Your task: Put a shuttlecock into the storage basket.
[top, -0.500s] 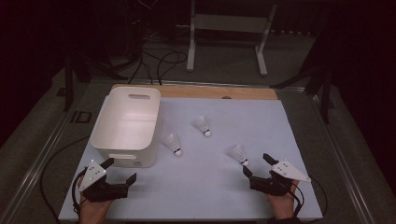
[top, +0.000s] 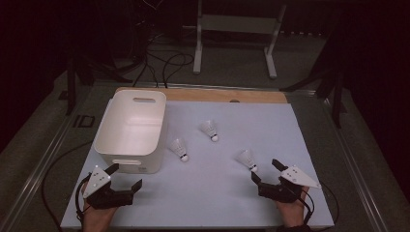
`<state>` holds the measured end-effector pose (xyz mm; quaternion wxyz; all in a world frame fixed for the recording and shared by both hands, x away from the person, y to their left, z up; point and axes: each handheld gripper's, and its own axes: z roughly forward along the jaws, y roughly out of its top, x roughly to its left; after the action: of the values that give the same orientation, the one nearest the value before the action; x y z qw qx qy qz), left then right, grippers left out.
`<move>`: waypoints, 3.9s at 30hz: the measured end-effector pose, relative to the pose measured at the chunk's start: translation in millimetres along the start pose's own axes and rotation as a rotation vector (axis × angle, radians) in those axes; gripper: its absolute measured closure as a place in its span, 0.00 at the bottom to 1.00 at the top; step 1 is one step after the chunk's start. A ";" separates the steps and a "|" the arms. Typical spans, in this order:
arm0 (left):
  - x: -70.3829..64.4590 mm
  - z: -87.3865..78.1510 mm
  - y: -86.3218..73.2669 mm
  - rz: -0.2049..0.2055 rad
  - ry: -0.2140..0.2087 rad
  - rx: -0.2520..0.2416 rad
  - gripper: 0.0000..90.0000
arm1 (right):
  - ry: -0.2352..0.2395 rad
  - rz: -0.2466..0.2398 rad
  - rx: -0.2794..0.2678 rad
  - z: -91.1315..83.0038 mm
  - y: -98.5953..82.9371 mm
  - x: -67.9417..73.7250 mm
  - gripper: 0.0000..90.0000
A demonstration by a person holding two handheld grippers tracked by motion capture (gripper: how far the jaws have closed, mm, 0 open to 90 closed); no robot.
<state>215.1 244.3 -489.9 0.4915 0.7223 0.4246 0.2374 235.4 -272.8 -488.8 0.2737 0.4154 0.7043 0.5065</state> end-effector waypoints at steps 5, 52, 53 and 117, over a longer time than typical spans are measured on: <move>-1.0 0.6 -0.1 0.007 -0.003 0.003 0.00 | 0.002 0.001 -0.001 0.1 0.0 -0.2 0.09; -31.3 -20.1 63.6 0.094 -0.067 -0.077 0.00 | 0.002 0.001 0.000 1.4 -4.0 -0.5 0.09; -31.7 -19.7 64.9 0.095 -0.066 -0.079 0.00 | 0.002 0.001 -0.001 1.4 -4.0 -0.6 0.09; -69.6 39.1 121.5 0.177 -0.177 -0.075 0.00 | 0.002 0.006 0.005 1.3 -3.7 -1.4 0.09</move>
<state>254.4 146.5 -389.8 0.5308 0.7562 0.3053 0.2308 236.0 -273.9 -492.8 0.2703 0.4175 0.7047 0.5060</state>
